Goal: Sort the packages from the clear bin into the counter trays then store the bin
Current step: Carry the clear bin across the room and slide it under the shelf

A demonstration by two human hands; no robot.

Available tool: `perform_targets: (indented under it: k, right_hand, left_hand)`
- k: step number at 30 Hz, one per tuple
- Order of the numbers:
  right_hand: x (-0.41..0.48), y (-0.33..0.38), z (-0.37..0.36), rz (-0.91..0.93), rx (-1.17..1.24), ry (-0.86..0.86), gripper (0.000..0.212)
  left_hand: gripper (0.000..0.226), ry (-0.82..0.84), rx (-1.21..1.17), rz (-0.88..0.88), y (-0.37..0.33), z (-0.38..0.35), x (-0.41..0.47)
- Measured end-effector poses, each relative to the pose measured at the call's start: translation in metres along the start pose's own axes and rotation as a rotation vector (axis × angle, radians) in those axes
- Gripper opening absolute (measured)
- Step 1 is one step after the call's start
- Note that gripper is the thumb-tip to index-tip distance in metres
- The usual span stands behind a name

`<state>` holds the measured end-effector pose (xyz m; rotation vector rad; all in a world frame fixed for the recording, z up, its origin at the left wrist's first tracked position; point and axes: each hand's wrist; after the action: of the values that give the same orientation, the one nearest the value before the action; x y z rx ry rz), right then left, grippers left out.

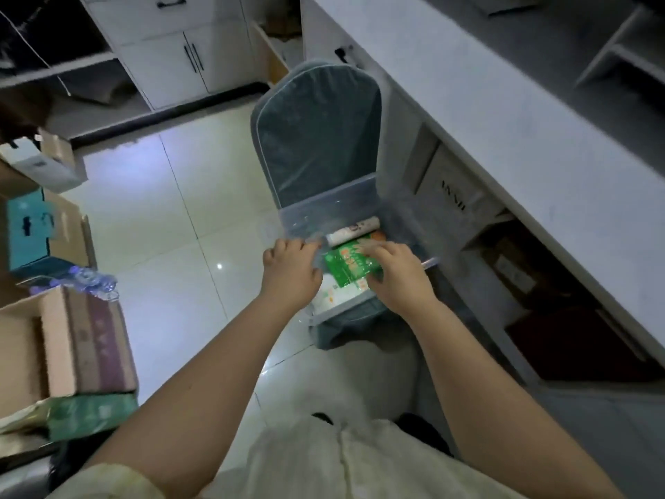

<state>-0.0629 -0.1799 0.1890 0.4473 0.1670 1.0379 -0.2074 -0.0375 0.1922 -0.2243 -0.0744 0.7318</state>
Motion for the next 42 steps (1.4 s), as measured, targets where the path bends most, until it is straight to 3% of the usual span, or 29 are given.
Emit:
perform_targets:
  k: [8, 16, 21, 26, 30, 34, 38, 42]
  right_hand:
    - [0.037, -0.029, -0.052, -0.085, -0.186, 0.161, 0.041]
    - [0.077, -0.076, -0.080, -0.286, -0.168, 0.233, 0.041]
    - [0.101, -0.082, -0.091, -0.451, -0.168, 0.244, 0.045]
    - [0.103, -0.073, -0.114, -0.675, -0.037, 0.154, 0.050]
    - [0.087, -0.040, -0.145, -0.957, 0.084, 0.054, 0.054]
    - [0.073, 0.012, -0.185, -1.247, 0.125, -0.076, 0.068]
    - [0.068, 0.060, -0.233, -1.429, 0.232, -0.126, 0.091]
    - [0.058, 0.075, -0.261, -1.709, 0.626, -0.554, 0.094]
  left_hand:
    - [0.054, 0.189, 0.003, -0.082, 0.014, -0.065, 0.059]
    - [0.056, 0.372, 0.056, -0.155, 0.002, -0.102, 0.111]
    - [0.057, 0.445, 0.074, -0.308, -0.002, -0.109, 0.147]
    - [0.057, 0.480, 0.072, -0.494, 0.010, -0.124, 0.196]
    - [0.058, 0.557, 0.039, -0.649, 0.040, -0.135, 0.223]
    - [0.062, 0.641, 0.040, -0.694, 0.090, -0.136, 0.249]
    - [0.066, 0.579, -0.029, -0.648, 0.143, -0.137, 0.280]
    - [0.085, 0.581, -0.178, -0.331, 0.182, -0.153, 0.304]
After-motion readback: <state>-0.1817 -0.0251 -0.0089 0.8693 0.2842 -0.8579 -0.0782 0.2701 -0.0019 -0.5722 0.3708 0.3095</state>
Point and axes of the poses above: each hand's wrist, its own x-axis towards the middle knuckle, its own z-axis out of the back of the hand, y = z × x, and after that the axes turned 5 degrees about -y, right-handed
